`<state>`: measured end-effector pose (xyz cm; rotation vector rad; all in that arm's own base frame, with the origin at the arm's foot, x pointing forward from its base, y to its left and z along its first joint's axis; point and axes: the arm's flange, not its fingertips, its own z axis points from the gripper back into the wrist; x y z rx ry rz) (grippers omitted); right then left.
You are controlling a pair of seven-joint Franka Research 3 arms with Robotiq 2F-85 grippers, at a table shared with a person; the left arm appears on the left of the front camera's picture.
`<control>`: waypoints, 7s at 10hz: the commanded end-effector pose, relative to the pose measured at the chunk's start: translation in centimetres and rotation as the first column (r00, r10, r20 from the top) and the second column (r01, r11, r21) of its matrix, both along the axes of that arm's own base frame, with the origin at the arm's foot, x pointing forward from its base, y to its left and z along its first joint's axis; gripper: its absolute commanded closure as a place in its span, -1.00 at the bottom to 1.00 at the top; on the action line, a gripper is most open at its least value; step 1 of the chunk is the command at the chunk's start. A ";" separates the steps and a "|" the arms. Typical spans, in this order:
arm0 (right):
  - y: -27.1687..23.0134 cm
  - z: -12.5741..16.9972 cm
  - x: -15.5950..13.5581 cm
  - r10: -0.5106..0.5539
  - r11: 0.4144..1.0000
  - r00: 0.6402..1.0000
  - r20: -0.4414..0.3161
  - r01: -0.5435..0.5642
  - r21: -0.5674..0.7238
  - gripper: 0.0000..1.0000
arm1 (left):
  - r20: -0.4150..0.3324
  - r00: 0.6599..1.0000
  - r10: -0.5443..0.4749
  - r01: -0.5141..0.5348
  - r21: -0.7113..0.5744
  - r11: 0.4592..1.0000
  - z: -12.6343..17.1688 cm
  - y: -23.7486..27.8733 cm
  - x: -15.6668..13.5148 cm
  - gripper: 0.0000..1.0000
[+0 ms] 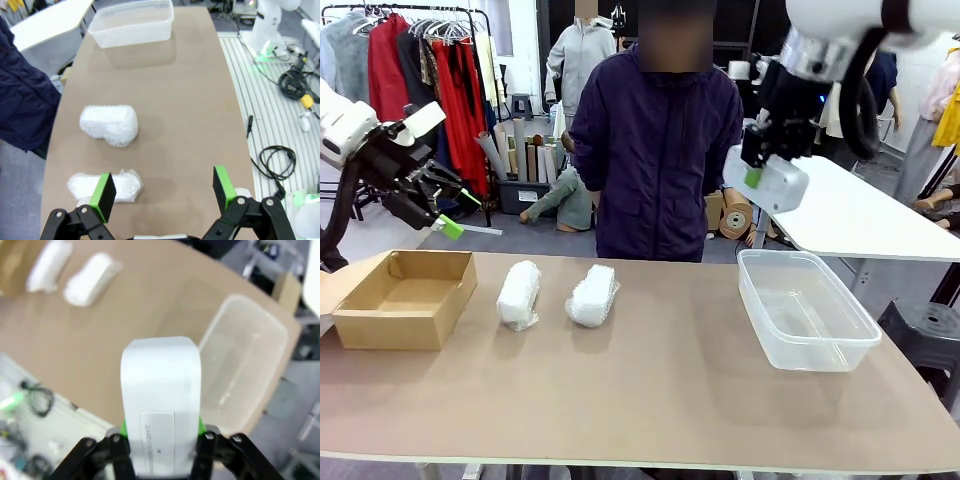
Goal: Separate and place wrapped and unwrapped clocks.
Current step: If the picked Digital clock is wrapped, place it in the Package Box ; if not, place it in the Organizing box, then pick up the Digital clock indicated by the person.
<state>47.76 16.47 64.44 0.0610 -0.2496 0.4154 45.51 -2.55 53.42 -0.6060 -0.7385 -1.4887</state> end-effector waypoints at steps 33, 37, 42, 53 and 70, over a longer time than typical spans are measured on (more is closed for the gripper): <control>-16.6 -27.4 9.1 -0.560 0.827 0.804 -0.198 0.556 -0.083 1.00 | 0.003 1.000 -0.006 0.006 -0.016 1.000 0.1 0.0 -0.1 -1.00; -16.7 -28.3 8.7 -0.545 0.838 0.814 -0.200 0.539 -0.087 1.00 | 0.003 1.000 -0.006 0.006 -0.016 1.000 0.1 0.0 -0.1 -1.00; -14.4 -29.5 8.9 -0.468 0.883 0.857 -0.214 0.462 -0.081 1.00 | 0.003 1.000 -0.006 0.006 -0.016 1.000 0.1 0.0 -0.1 -1.00; -14.0 -30.4 8.9 -0.463 0.886 0.864 -0.199 0.444 -0.132 -1.00 | 0.003 1.000 -0.006 0.006 -0.016 1.000 0.1 0.0 -0.1 -1.00; -12.4 -22.5 8.6 -0.034 0.999 0.983 -0.179 0.034 -0.008 -1.00 | 0.003 1.000 -0.006 0.006 -0.016 1.000 0.1 0.0 -0.1 -1.00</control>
